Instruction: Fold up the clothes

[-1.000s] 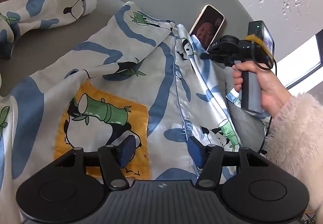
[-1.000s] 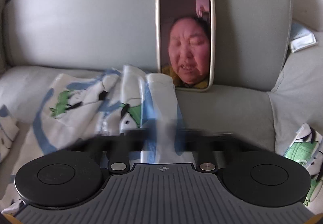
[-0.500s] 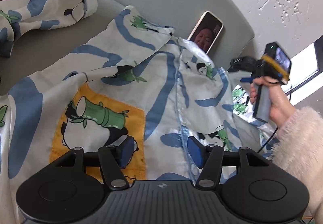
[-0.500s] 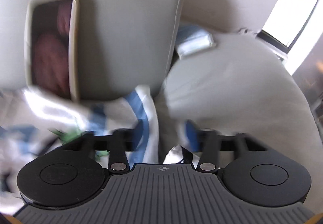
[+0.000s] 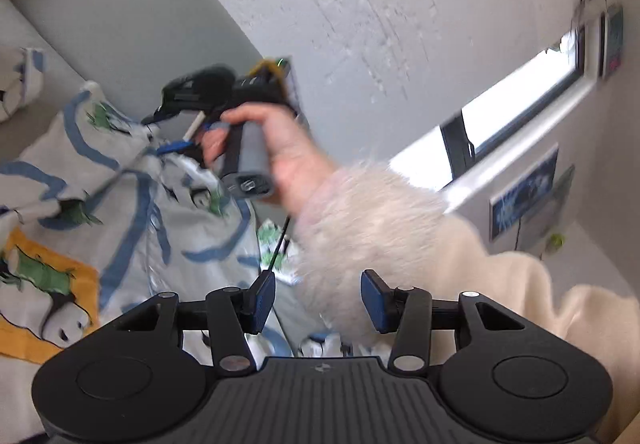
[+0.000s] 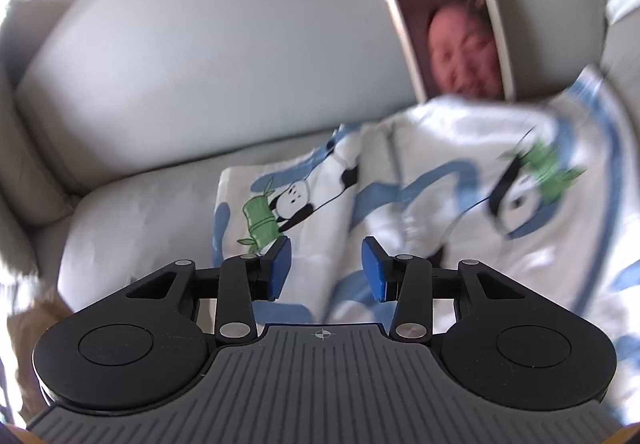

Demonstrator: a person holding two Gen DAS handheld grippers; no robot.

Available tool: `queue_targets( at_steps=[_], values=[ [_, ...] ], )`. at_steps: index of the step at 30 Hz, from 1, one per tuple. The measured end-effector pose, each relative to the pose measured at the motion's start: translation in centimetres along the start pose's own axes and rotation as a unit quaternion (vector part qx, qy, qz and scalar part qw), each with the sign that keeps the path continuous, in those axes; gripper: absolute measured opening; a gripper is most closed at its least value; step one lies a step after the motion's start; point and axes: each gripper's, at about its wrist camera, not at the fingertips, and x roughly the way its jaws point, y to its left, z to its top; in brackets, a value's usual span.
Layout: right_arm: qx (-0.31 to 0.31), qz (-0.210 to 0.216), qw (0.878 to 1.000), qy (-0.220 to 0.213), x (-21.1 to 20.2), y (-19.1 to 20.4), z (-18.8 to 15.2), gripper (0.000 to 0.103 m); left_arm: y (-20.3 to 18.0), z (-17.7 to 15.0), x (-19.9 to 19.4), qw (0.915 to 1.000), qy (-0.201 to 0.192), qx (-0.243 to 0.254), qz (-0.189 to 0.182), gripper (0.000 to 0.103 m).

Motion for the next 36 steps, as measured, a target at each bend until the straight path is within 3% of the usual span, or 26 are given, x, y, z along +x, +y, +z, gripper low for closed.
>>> queue_targets(
  at_steps=[3,7,10,14,15,16,17,20,23,24,25,27,30,31,36],
  values=[
    [-0.018,0.027,0.999,0.001,2.0,2.0,-0.6,0.043,1.3,0.8,-0.6,0.9993,-0.022,-0.029,0.001,0.044],
    [-0.098,0.043,0.994,0.009,3.5,6.5,-1.8,0.043,1.9,1.1,-1.2,0.9978,-0.043,-0.050,-0.008,0.044],
    [-0.120,0.024,0.992,0.008,5.2,9.0,-1.8,0.049,1.9,1.4,-1.8,0.9965,-0.060,-0.054,-0.020,0.045],
    [-0.171,-0.032,0.985,0.002,7.4,11.4,-2.5,0.048,2.2,1.7,-2.3,0.9959,-0.069,-0.056,-0.017,0.045],
    [-0.189,-0.047,0.981,0.000,7.7,12.0,-2.9,0.036,2.3,1.8,-2.4,0.9957,-0.070,-0.058,-0.016,0.045],
    [-0.208,-0.056,0.977,-0.008,7.8,12.6,-3.3,0.012,2.4,1.8,-2.4,0.9955,-0.070,-0.061,-0.017,0.045],
    [-0.229,-0.058,0.971,-0.022,7.7,13.2,-3.6,0.001,2.5,1.8,-2.5,0.9953,-0.070,-0.064,-0.017,0.045],
    [-0.249,-0.008,0.967,-0.061,6.6,14.6,-3.8,0.000,3.0,2.0,-2.5,0.9945,-0.075,-0.071,-0.015,0.045],
    [-0.266,0.035,0.961,-0.072,6.3,16.3,-3.9,0.000,3.5,2.2,-2.6,0.9934,-0.084,-0.078,-0.011,0.045],
    [-0.265,0.048,0.961,-0.063,6.5,16.6,-3.9,0.008,3.6,2.3,-2.6,0.9928,-0.087,-0.081,-0.010,0.045],
    [-0.257,0.063,0.964,-0.042,7.0,16.7,-3.8,0.022,3.7,2.4,-2.7,0.9925,-0.089,-0.084,-0.010,0.045],
    [-0.239,0.108,0.965,-0.018,7.5,16.4,-3.8,0.029,3.7,2.5,-2.6,0.9924,-0.089,-0.085,-0.012,0.045],
    [-0.219,0.122,0.967,-0.045,5.6,15.6,-3.8,0.055,3.5,2.6,-2.5,0.9927,-0.084,-0.082,-0.026,0.045],
    [-0.212,0.113,0.969,-0.053,4.4,15.2,-3.6,0.059,3.3,2.6,-2.5,0.9927,-0.083,-0.081,-0.032,0.045],
    [-0.189,0.073,0.972,-0.118,-5.2,10.8,-2.6,0.059,1.5,2.6,-3.2,0.9932,-0.097,-0.056,-0.029,0.046]
  ],
)
